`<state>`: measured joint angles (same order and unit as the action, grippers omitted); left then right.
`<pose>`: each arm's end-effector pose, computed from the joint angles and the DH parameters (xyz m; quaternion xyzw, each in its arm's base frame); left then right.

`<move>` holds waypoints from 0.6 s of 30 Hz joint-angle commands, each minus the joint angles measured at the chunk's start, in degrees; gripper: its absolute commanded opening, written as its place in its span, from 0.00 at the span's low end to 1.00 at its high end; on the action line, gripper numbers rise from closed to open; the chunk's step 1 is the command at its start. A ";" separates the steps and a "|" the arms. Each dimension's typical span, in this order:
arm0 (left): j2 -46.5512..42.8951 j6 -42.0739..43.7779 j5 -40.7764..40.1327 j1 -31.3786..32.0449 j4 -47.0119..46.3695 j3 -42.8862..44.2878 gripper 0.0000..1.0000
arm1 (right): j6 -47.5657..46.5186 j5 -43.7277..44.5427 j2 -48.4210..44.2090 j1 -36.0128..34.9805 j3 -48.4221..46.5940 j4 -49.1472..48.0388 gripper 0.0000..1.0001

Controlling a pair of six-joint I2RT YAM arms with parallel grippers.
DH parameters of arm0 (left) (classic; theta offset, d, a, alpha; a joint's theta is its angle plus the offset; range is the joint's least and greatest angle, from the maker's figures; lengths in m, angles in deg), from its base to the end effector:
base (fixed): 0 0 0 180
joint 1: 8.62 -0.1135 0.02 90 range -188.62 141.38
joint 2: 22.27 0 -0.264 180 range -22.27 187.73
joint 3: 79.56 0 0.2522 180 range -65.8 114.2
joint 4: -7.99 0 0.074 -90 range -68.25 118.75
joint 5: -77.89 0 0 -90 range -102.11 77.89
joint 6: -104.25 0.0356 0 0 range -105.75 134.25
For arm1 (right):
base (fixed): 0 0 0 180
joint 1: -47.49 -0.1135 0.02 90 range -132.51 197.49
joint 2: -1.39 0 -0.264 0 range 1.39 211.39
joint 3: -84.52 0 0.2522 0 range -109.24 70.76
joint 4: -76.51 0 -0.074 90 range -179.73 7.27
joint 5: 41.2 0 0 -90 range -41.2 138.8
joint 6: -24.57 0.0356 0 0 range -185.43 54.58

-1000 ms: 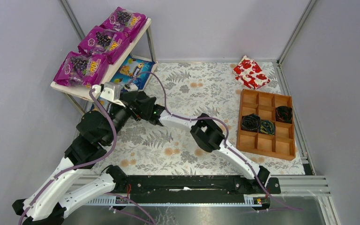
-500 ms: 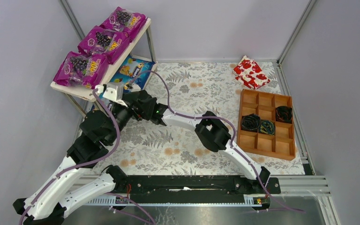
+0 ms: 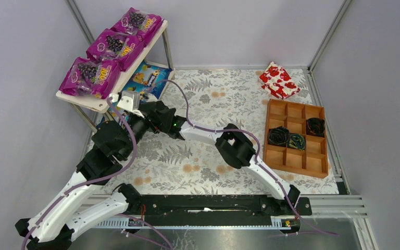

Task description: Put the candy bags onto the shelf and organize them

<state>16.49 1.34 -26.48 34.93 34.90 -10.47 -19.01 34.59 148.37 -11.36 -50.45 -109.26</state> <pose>0.1076 -0.0901 0.4126 0.0919 0.6802 -0.2660 0.6768 0.3008 0.5145 0.1931 -0.1621 0.7255 0.5824 0.3288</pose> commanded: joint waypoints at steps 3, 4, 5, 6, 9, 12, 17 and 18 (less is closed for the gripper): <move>1.02 0.69 -0.83 -0.26 -2.78 -0.14 0.83 | 3.13 0.73 -1.34 1.08 4.31 -3.59 0.31; 1.12 0.69 -0.86 -0.27 -2.78 -0.20 0.83 | 3.08 0.19 -1.53 1.29 5.21 -4.23 0.34; 1.26 0.61 -0.88 -0.29 -2.78 -0.22 0.83 | 2.43 -0.32 -1.66 1.43 5.58 -4.14 0.36; 1.32 0.56 -0.88 -0.25 -2.68 -0.22 0.83 | 1.37 -0.88 -1.91 1.45 5.58 -3.59 0.38; 1.48 0.60 -0.96 -0.22 -2.69 -0.22 0.83 | -1.74 -2.35 -3.96 1.46 6.67 -2.47 0.44; 1.49 0.69 -1.25 -0.25 -2.69 -0.39 0.83 | -3.34 -2.63 -8.70 1.46 11.84 -3.47 0.50; 1.19 0.91 -1.61 -0.24 -2.86 -0.56 0.82 | -5.70 -2.38 -20.91 1.61 28.62 -8.22 0.60; 1.02 0.95 -1.69 -0.22 -2.86 -0.65 0.82 | -6.79 -0.65 -23.64 1.86 33.09 -8.87 0.62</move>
<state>18.02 1.38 -27.09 34.93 34.92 -11.08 -21.37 32.64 136.57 -9.98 -27.17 -113.72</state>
